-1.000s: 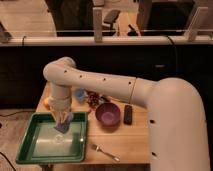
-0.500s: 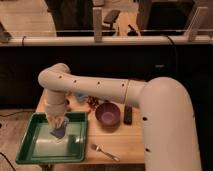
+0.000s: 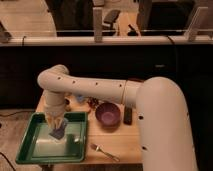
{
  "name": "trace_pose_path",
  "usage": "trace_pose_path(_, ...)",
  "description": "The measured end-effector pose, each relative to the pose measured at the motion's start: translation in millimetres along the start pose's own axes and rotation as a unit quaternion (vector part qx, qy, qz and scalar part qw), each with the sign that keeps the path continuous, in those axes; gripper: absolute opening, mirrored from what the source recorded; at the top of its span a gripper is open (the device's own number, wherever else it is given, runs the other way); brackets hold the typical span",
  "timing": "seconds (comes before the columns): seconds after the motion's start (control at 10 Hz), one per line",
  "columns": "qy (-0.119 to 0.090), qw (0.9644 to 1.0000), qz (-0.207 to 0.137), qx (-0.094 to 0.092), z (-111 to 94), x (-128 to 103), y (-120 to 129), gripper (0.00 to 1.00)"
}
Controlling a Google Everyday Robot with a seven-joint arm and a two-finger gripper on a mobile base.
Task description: Place sponge in tray
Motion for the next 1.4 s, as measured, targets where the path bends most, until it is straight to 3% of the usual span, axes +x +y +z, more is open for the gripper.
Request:
trace_pose_path(0.6,0.0,1.0,0.006,0.0,1.5,1.7,-2.1,0.01)
trace_pose_path(1.4,-0.003,0.9999,0.008,-0.007,1.2,4.8,2.0,0.77)
